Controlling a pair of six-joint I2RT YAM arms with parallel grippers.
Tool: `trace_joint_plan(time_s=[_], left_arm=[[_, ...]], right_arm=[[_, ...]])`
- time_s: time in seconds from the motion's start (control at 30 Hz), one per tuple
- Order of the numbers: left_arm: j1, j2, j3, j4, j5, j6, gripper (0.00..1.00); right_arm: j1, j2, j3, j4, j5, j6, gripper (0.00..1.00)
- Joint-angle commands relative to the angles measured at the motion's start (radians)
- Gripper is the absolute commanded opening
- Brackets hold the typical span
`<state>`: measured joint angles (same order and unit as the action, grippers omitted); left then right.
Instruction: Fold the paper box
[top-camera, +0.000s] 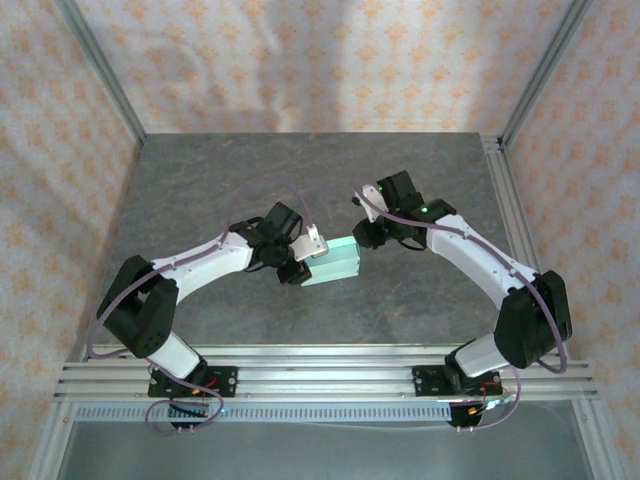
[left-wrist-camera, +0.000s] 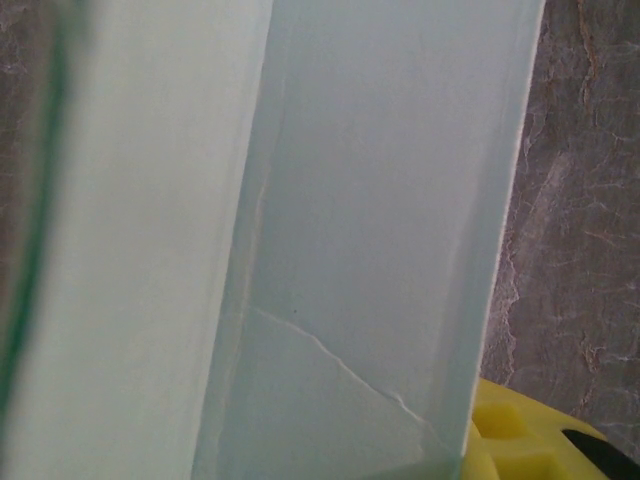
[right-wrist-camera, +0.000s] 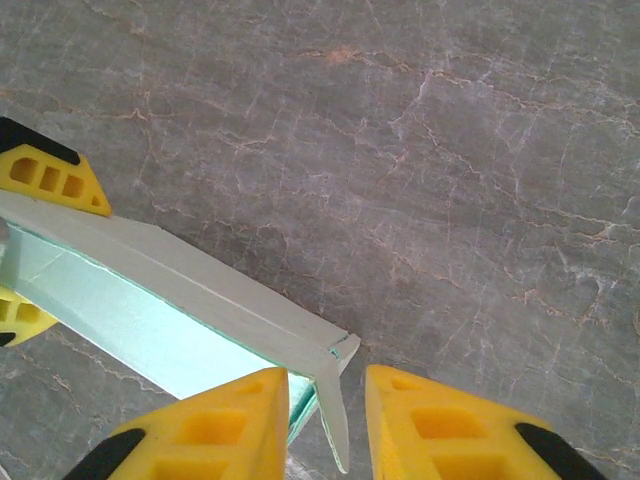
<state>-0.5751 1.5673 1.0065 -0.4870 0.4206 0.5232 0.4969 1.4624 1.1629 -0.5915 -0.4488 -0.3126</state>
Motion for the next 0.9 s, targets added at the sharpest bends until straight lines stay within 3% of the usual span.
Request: trace_joint_plan(time_s=[0.0, 0.37, 0.6, 0.67, 0.87], left_arm=[[0.0, 0.014, 0.015, -0.065, 0.004, 0.001, 0.41], [0.0, 0.036, 0.029, -0.082, 0.001, -0.016, 0.41], [0.0, 0.045, 0.037, -0.086, 0.004, -0.024, 0.41], [0.0, 0.045, 0.037, -0.085, 0.001, -0.025, 0.41], [0.0, 0.045, 0.043, -0.078, -0.002, -0.045, 0.49]], right_arm=[[0.009, 0.017, -0.001, -0.04, 0.007, -0.02, 0.26], [0.009, 0.022, 0.001, -0.069, 0.003, -0.026, 0.1], [0.016, 0.02, 0.006, -0.086, 0.014, -0.036, 0.07], [0.015, 0.015, 0.003, -0.085, 0.024, -0.036, 0.0], [0.016, -0.004, -0.011, -0.04, 0.029, 0.021, 0.0]])
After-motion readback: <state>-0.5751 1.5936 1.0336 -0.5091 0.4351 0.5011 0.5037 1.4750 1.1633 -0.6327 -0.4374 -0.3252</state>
